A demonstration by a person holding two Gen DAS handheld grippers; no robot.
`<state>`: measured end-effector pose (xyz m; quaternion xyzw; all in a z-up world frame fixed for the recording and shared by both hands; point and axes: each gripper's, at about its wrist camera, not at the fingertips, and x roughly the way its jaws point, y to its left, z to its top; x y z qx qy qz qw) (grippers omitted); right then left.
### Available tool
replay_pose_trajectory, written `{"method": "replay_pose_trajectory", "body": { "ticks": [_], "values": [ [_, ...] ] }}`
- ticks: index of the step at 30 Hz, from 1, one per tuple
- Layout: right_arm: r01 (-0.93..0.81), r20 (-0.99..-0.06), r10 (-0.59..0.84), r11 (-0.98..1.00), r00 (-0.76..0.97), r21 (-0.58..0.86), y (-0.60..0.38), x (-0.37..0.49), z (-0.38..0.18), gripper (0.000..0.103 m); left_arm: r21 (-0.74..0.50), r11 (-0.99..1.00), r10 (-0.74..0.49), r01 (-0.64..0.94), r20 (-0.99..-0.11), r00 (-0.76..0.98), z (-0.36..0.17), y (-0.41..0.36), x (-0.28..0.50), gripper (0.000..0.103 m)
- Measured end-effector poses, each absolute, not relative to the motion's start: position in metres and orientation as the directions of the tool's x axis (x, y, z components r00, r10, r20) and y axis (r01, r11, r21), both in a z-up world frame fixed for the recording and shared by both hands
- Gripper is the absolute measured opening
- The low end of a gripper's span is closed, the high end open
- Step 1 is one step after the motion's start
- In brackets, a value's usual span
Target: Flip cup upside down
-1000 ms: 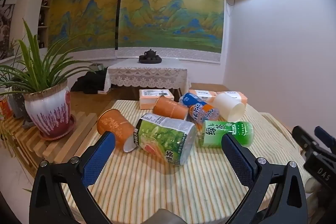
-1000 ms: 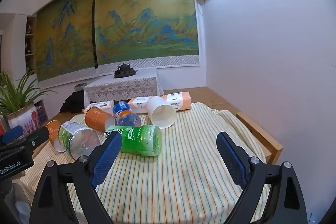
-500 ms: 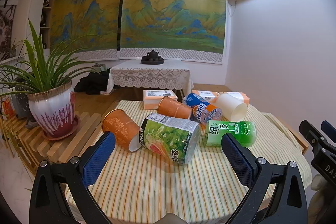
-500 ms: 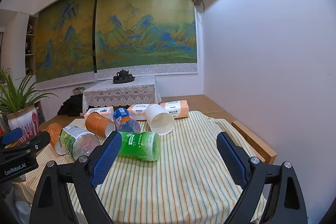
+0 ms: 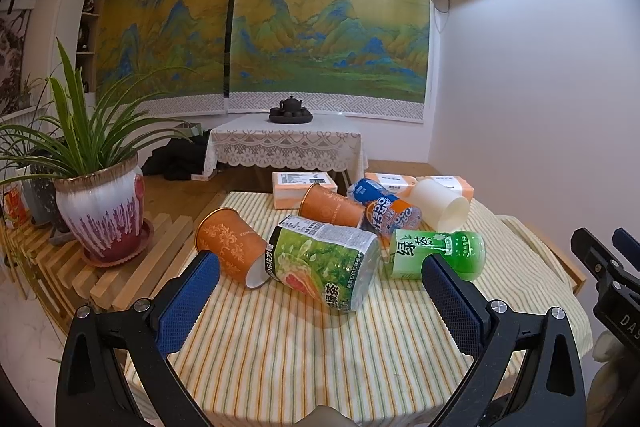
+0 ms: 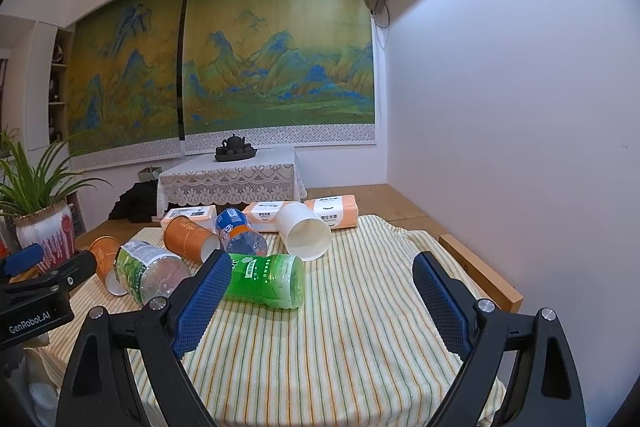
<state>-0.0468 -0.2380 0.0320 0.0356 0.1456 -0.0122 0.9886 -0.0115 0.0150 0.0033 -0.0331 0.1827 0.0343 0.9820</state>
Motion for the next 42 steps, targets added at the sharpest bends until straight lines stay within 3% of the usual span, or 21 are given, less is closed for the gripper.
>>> {"method": "replay_pose_trajectory", "body": {
  "ticks": [42],
  "values": [
    [0.008,-0.304,0.008,0.999,0.953,0.050,-0.239,-0.030,0.035,0.092,-0.051,0.996,0.048,-0.071,-0.357,0.933,0.009,0.015,-0.002,0.102]
  ]
}}
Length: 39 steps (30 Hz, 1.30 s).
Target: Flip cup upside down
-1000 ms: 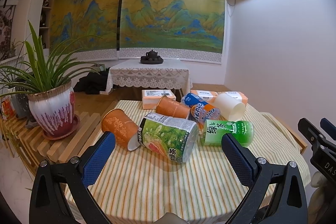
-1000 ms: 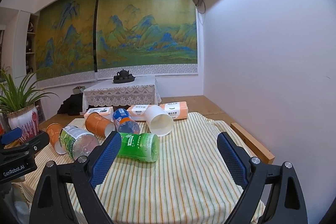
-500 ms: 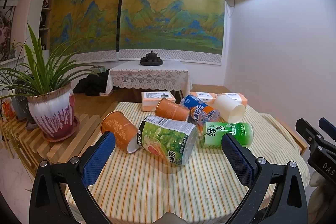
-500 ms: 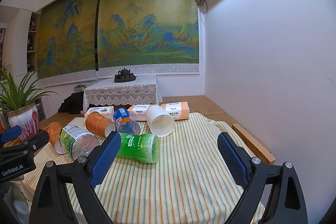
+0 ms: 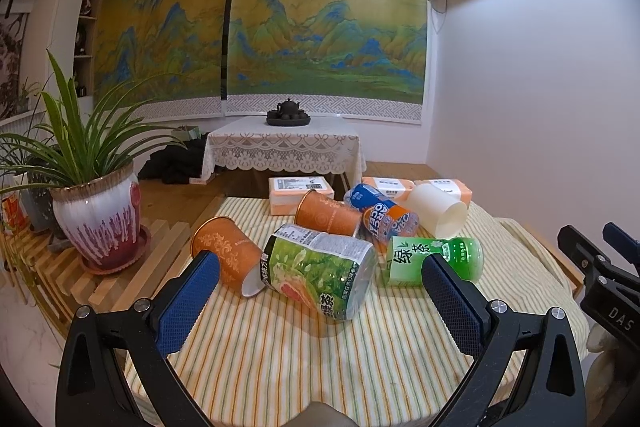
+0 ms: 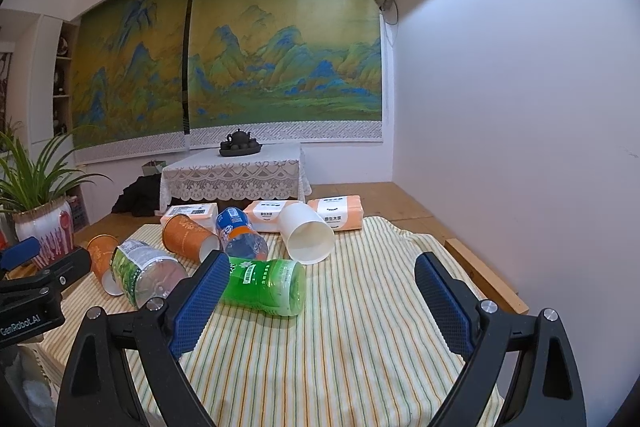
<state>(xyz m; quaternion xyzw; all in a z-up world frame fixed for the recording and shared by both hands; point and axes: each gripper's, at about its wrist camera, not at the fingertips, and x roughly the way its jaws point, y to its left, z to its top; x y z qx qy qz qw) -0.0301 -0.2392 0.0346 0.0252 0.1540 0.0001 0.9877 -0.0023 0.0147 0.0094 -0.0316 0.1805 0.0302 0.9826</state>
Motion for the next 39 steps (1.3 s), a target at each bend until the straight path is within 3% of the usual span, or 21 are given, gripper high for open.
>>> {"method": "replay_pose_trajectory", "body": {
  "ticks": [9,20,28,39],
  "values": [
    [-0.056,-0.356,0.074,0.997,0.932,0.060,-0.246,0.009,0.041,0.099,-0.047,0.996,0.048,-0.070,-0.362,0.931,0.010,0.016,0.001,0.102],
    [-0.125,-0.589,0.189,0.981,0.786,0.149,-0.268,0.126,0.035,0.099,-0.041,0.996,0.061,-0.084,-0.390,0.919,0.004,0.025,0.016,0.102],
    [-0.216,-0.749,0.244,0.967,0.617,0.136,-0.248,0.230,0.036,0.099,-0.056,0.990,0.093,-0.127,-0.411,0.907,-0.002,0.046,0.026,0.102],
    [-0.275,-0.897,0.154,0.961,0.415,0.037,-0.211,0.305,-0.015,0.098,-0.072,0.980,0.135,-0.184,-0.435,0.890,-0.012,0.075,0.041,0.102]
  ]
}}
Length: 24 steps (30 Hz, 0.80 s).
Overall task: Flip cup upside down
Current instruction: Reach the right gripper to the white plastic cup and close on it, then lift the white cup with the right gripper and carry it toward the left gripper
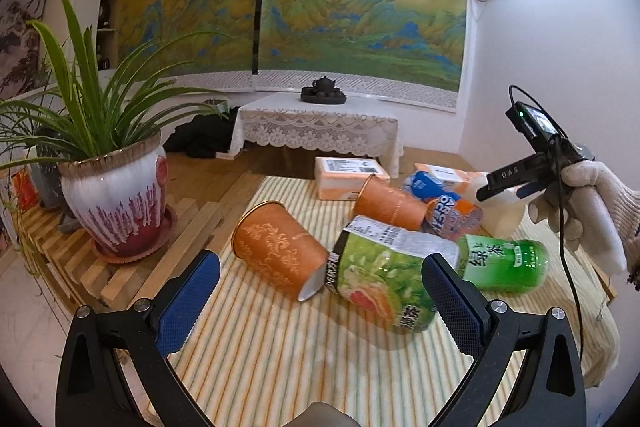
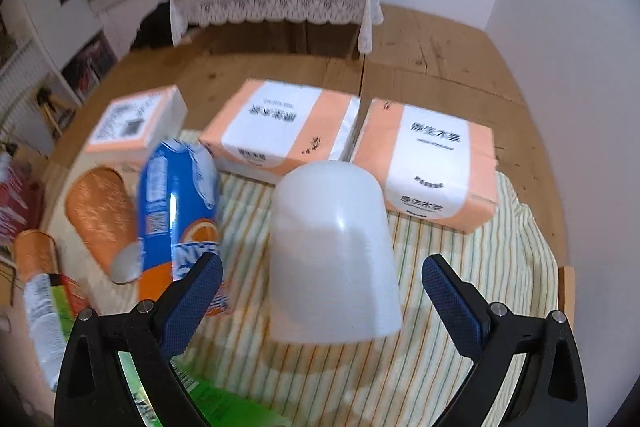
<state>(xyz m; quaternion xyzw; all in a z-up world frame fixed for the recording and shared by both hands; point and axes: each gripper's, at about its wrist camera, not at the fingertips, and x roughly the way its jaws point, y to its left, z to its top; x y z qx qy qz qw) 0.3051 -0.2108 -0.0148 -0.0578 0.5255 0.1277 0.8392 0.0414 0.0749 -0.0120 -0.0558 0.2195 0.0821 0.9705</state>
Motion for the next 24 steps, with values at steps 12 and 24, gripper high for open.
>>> {"method": "replay_pose_trajectory", "body": {
  "ticks": [12,24],
  "values": [
    [-0.342,-0.921,0.072,0.937,0.384,-0.069,-0.210,0.307,-0.028,0.071,-0.075,0.980,0.131,-0.184,-0.452,0.882,-0.018,0.073,0.049,0.102],
    [-0.332,-0.873,0.080,0.938,0.481,-0.098,-0.270,0.222,0.011,0.070,-0.053,0.988,0.107,-0.144,-0.438,0.893,-0.007,0.048,0.026,0.102]
  ]
}}
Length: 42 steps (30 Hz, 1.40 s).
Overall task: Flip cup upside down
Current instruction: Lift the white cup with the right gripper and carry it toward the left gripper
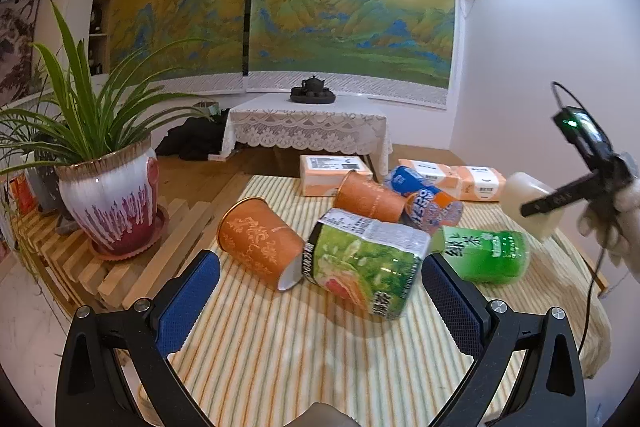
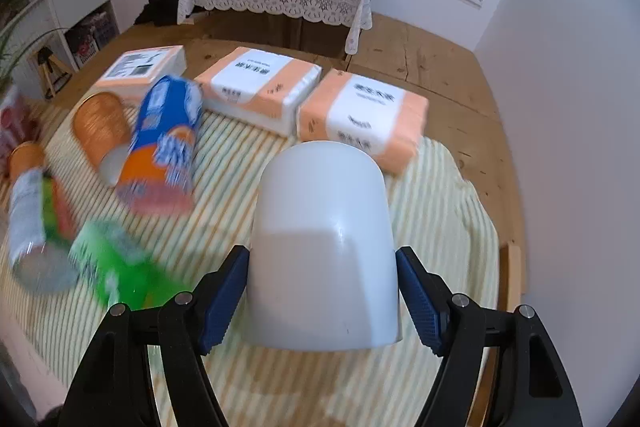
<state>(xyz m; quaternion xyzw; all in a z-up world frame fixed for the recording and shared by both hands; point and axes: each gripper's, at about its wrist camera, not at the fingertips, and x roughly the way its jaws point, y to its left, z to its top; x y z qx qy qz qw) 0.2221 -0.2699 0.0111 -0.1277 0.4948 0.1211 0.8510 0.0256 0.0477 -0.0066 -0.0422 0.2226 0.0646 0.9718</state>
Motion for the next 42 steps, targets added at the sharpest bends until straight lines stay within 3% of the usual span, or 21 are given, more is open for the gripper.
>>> {"method": "replay_pose_trajectory", "body": {
  "ticks": [16,28,42],
  "values": [
    [-0.439,-0.808,0.226,0.898,0.544,-0.045,-0.259,0.082,0.028,0.070,-0.031,0.993,0.086,-0.112,-0.454,0.887,-0.005,0.029,0.004,0.102],
    [-0.545,-0.787,0.344,0.839,0.513,0.011,-0.203,0.053,0.015,0.071,-0.033,0.989,0.111,-0.142,-0.467,0.877,-0.007,0.044,-0.005,0.102],
    [-0.625,-0.787,0.363,0.780,0.499,-0.037,-0.150,0.053,-0.008,0.071,-0.043,0.990,0.096,-0.138,-0.516,0.851,-0.014,0.050,0.003,0.102]
  ]
}}
